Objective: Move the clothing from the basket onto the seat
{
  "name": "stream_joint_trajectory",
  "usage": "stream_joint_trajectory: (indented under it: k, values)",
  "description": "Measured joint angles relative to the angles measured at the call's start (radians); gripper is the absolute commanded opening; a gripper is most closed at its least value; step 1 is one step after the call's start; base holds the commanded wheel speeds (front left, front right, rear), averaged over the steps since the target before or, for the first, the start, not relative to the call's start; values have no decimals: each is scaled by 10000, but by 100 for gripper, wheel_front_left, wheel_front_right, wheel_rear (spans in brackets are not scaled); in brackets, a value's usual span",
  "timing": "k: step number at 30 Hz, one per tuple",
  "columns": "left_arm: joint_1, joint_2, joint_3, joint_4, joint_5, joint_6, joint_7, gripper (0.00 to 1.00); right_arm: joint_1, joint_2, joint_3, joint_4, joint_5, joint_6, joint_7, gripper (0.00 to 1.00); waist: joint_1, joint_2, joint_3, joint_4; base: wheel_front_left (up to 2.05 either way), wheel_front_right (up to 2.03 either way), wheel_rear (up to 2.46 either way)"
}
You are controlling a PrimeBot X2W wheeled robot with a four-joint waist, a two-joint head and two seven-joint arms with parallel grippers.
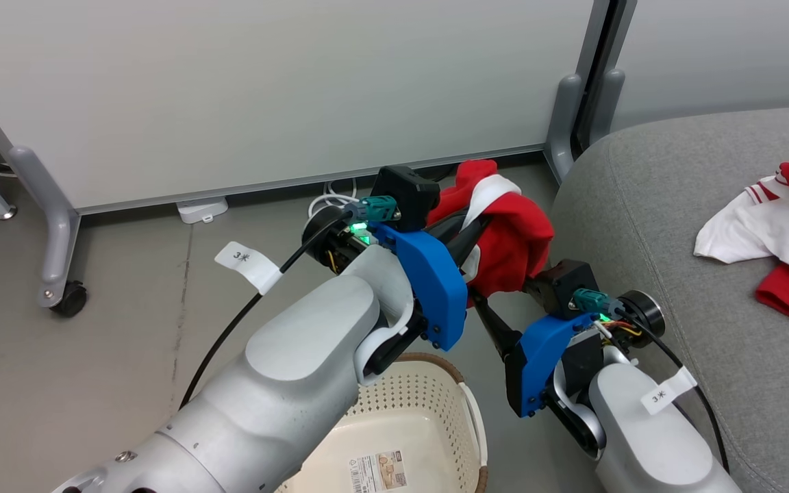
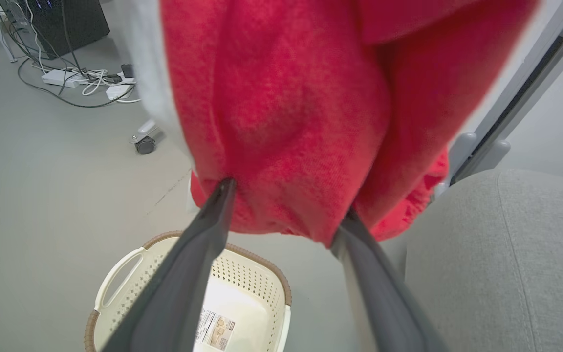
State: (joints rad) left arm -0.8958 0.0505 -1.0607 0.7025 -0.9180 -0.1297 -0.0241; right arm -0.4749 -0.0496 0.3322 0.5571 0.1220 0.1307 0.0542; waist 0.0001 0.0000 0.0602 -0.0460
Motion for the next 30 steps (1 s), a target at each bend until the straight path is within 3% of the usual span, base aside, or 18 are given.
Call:
stream_joint_trajectory:
  k: [1,2,29,30]
  values:
    - [-7,2,-27,-4,-29,0,-2,0,-64,0,42,113,36,0,-29,10,0,0,-8,4,0,0,0]
    - [-12,2,-54,-6,-59,0,-15,0,-122,0,75,215,54,0,-48,0,0,0,-15,9,0,0,0]
    - [-179,0,-380,403,-309,65,-374,0,-560,0,541,1147,500,0,-771,0,0,0,-96,-152,0,0,0]
    - [-195,2,-387,420,-309,67,-395,10,-564,0,552,1149,518,0,-782,0,0,0,-99,-152,0,0,0]
